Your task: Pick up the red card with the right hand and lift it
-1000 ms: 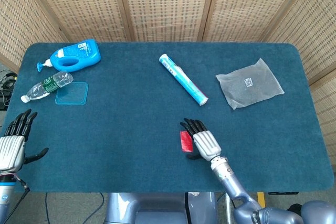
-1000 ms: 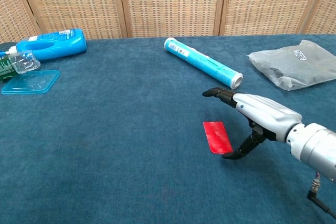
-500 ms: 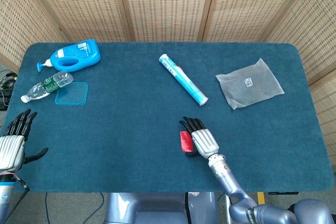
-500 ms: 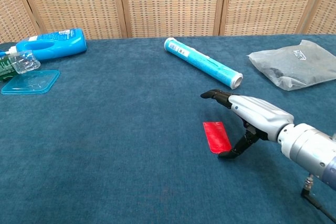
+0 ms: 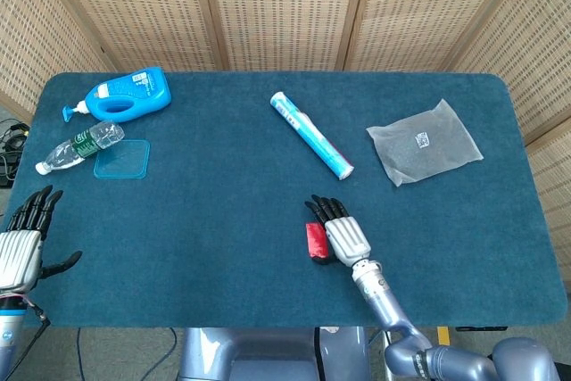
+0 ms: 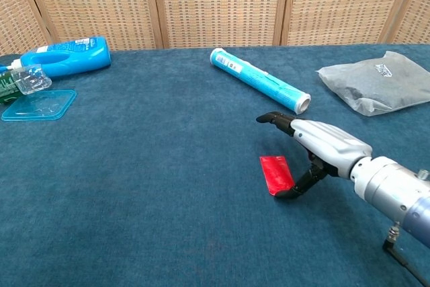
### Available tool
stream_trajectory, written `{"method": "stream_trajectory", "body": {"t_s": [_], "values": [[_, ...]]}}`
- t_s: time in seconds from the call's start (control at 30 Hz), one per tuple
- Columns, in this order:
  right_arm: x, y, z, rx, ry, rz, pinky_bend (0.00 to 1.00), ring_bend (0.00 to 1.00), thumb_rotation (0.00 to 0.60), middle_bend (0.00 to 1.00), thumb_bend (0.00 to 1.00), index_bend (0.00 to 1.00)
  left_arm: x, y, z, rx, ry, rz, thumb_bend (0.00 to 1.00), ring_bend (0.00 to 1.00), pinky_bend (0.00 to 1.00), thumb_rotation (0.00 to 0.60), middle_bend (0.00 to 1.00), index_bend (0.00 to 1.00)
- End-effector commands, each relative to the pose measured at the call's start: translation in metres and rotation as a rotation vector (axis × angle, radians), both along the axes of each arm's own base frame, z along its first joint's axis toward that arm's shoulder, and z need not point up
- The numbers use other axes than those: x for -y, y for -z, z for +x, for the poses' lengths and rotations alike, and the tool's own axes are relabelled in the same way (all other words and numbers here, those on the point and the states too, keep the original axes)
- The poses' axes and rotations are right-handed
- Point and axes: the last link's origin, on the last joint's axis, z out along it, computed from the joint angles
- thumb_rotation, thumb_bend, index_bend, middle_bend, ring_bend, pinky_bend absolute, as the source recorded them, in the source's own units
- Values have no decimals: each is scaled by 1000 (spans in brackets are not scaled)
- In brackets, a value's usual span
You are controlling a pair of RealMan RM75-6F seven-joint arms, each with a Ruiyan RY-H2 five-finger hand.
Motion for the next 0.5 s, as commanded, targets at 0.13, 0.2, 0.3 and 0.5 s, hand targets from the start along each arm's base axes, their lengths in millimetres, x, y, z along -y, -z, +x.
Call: {"method": "stream_trajectory", "body": {"t_s": [0.13, 0.2, 0.3, 0.5], "values": [[3, -3, 2, 9, -1, -16, 0, 0, 600, 0, 427, 0, 0, 0, 0, 1, 2, 2, 189, 0, 104, 600, 0, 0], [3, -5, 2, 11, -4, -23, 0, 0, 600, 0, 446, 0, 0, 0, 0, 2, 2, 2, 190, 0, 104, 600, 0, 0], [4, -10, 4, 21, -9, -37, 0, 0, 600, 0, 447, 0, 0, 0, 1, 1, 3, 1, 190, 0, 104, 600, 0, 0], [-1, -21, 7, 48, -22, -51, 0, 0, 600, 0, 439, 0, 0, 0, 1, 1, 5, 2, 189, 0, 104, 600, 0, 0]]}}
